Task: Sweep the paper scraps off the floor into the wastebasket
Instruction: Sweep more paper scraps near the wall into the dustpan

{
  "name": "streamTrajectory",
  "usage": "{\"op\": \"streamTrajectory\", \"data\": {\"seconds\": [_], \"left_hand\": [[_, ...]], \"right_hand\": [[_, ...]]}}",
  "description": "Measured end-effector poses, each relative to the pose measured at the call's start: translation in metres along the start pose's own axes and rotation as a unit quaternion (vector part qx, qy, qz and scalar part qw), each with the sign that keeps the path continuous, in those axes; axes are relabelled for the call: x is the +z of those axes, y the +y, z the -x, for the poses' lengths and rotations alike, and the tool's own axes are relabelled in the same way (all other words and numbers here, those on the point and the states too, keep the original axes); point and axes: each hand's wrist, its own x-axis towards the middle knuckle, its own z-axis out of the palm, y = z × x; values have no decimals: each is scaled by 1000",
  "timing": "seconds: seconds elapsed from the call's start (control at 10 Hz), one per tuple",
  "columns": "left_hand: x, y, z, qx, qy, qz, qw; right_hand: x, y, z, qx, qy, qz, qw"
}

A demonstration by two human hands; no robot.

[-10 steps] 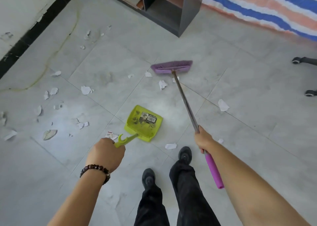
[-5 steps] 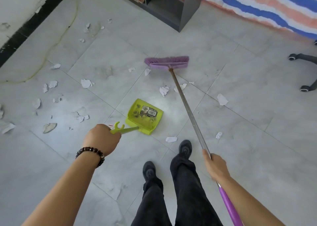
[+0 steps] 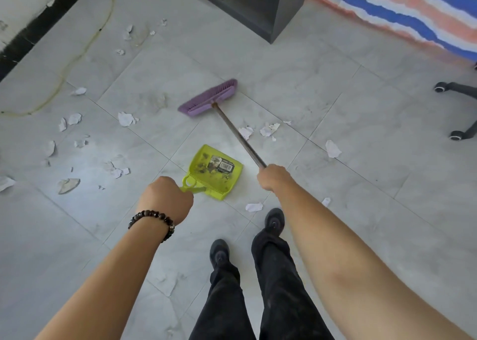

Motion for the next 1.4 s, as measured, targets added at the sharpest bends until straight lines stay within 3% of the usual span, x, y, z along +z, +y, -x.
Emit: {"op": "streamTrajectory", "data": {"seconds": [0.2, 0.4, 0.5, 0.6, 0.8, 0.9, 1.0, 1.1, 1.2, 1.4], "left_hand": [[-1, 3, 9, 17, -5, -9, 1000], [-11, 0, 13, 32, -21, 27, 999], [-11, -6, 18, 44, -30, 36, 998], [-11, -18, 22, 45, -28, 33, 998], [6, -48, 32, 37, -11, 30, 999], [24, -53, 49, 42, -13, 27, 999], [34, -49, 67, 64, -9, -4, 998], [41, -43, 85, 97, -21, -33, 995], [45, -37, 98, 126, -36, -51, 990], [44, -59, 108, 167, -48, -42, 984]], "right_hand": [[49, 161, 67, 85, 27, 45, 995], [105, 259, 155, 177, 9, -64, 982], [123, 263, 195, 182, 32, -178, 967], [125, 245, 202, 174, 56, -214, 960], [52, 159, 118, 116, 79, -218, 966], [17, 125, 103, 147, 18, -236, 961], [33, 139, 133, 116, -11, -240, 964], [76, 170, 184, 209, -93, -292, 929], [132, 205, 231, 204, -71, -349, 912], [176, 209, 300, 186, 5, -405, 895]]}}
